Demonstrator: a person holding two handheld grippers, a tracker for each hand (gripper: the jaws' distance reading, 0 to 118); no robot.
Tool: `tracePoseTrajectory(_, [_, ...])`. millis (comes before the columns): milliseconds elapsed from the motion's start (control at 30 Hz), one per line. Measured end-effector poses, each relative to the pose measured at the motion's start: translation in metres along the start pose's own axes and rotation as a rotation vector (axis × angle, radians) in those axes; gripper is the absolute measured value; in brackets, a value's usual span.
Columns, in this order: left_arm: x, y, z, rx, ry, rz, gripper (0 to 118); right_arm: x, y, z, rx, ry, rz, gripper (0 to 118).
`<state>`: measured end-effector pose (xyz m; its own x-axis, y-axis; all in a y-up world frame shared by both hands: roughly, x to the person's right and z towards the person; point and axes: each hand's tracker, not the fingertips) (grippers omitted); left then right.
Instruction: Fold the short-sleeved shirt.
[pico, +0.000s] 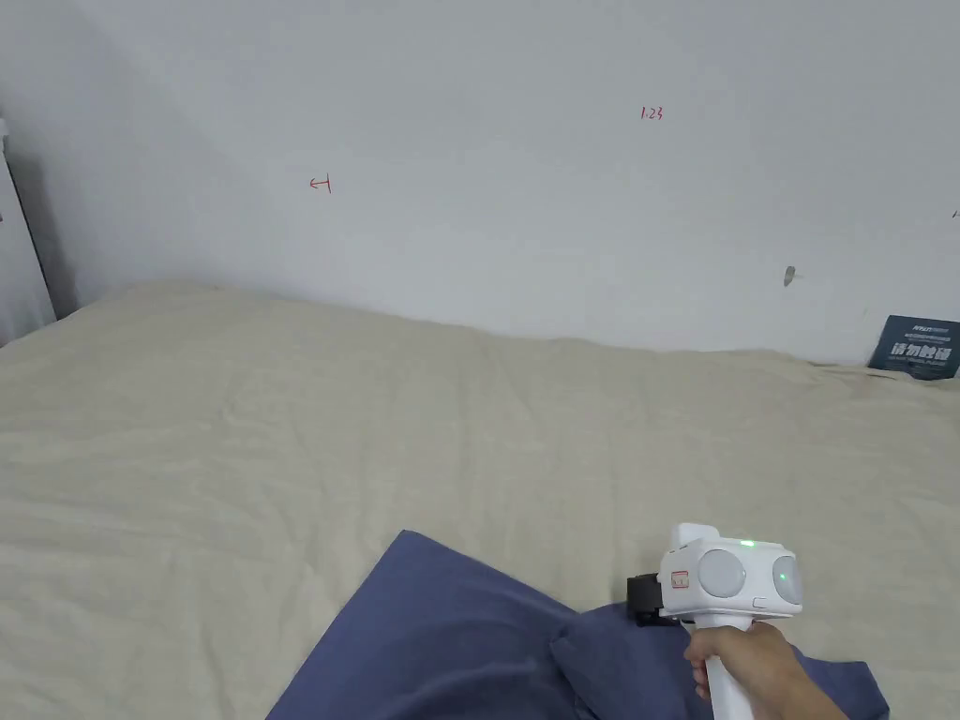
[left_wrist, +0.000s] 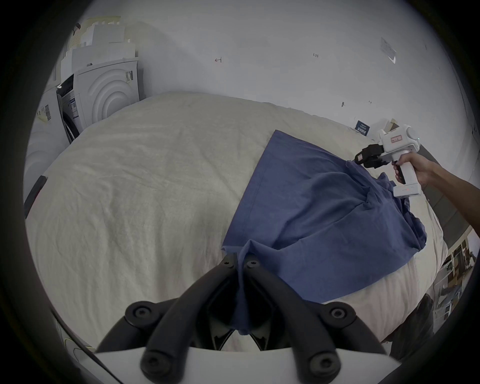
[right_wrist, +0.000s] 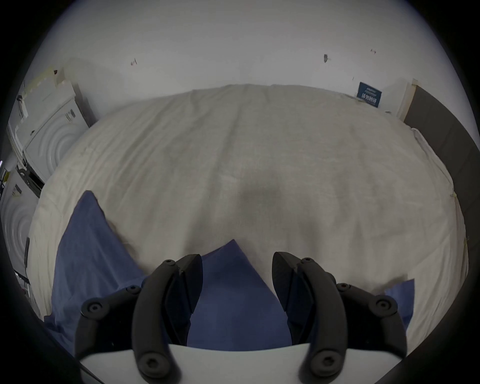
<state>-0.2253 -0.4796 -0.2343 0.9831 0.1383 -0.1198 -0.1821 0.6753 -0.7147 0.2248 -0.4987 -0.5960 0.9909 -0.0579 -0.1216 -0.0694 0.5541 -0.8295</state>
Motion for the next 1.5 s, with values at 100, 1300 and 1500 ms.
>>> tracePoseTrajectory(100, [0.000, 0.000, -0.002, -0.008, -0.001, 0.002, 0, -0.007, -0.004, -0.006, -0.025, -0.009, 0.015, 56])
tracePoseTrajectory(1300, [0.012, 0.089, 0.051, 0.192, -0.043, -0.064, 0, 0.037, -0.073, 0.276, 0.539, -0.078, 0.055, 2])
tracePoseTrajectory(1500, [0.019, 0.162, 0.073, 0.288, -0.034, -0.108, 0, 0.054, -0.044, 0.343, 0.668, -0.157, 0.055, 2])
